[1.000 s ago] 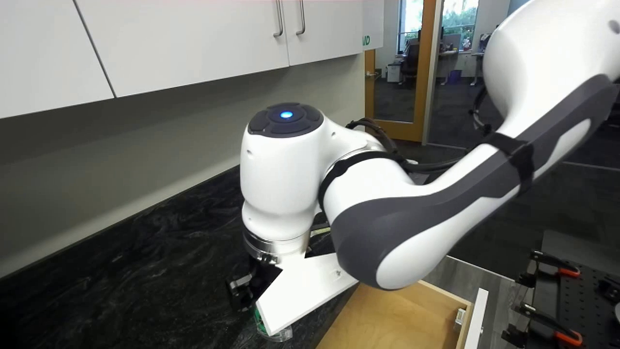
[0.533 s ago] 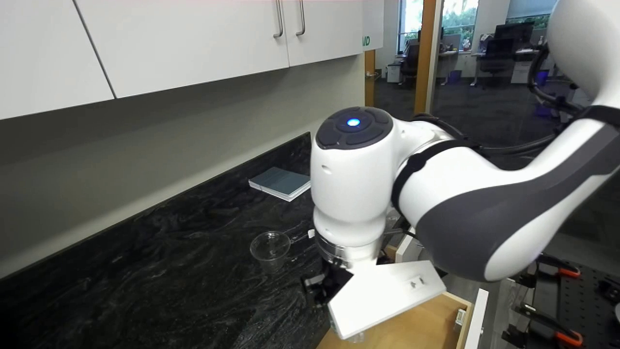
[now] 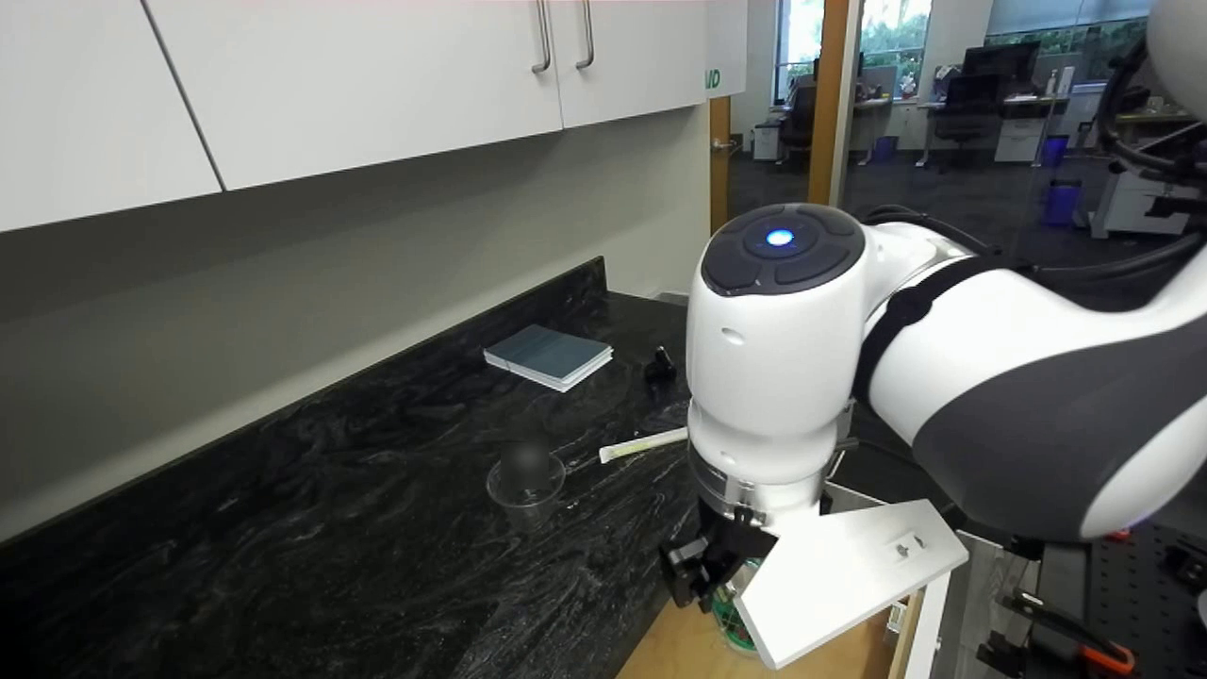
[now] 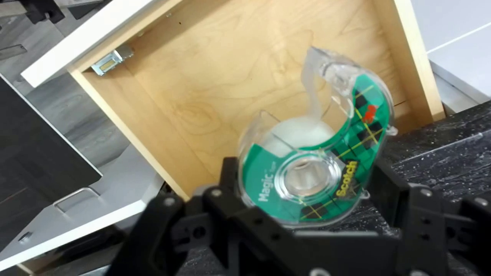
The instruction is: Open the second drawer from the right, place the tape inside the open drawer then close the drawer
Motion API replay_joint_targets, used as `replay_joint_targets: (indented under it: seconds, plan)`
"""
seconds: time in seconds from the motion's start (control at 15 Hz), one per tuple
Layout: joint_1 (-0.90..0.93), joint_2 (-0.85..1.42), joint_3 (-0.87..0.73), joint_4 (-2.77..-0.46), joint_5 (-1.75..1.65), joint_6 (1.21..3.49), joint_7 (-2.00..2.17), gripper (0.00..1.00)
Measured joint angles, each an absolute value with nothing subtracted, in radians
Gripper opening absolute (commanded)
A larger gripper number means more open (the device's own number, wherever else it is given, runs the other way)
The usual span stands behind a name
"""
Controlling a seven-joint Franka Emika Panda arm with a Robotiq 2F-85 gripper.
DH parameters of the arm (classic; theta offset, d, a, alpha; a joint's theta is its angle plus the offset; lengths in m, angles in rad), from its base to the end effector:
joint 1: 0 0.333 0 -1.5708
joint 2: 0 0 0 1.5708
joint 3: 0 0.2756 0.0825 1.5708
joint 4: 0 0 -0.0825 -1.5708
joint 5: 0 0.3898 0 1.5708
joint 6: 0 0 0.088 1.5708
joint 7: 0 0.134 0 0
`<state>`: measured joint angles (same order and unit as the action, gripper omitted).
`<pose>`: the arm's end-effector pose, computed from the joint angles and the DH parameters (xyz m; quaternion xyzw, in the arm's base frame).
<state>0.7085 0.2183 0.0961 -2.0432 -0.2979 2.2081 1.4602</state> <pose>0.4107 0.4036 0.2631 0.9663 -0.2330 0.0859 0.0680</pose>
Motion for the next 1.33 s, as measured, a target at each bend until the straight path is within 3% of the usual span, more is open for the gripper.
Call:
replay_joint_targets:
  seconds: [0.2,0.8,1.0,1.33]
  plan:
    - [0.662,0.215,0.125,-2.087,-0.308,2.294,1.478,0.58]
    - [0.558,0.207,0.059,-2.47,-0.492,2.939,1.734,0.58]
    - [0.549,0.264,0.024,-2.487,-0.488,2.994,1.757,0.58]
    - [0.423,0.403,0.154,-2.449,-0.341,2.997,1.62,0.58]
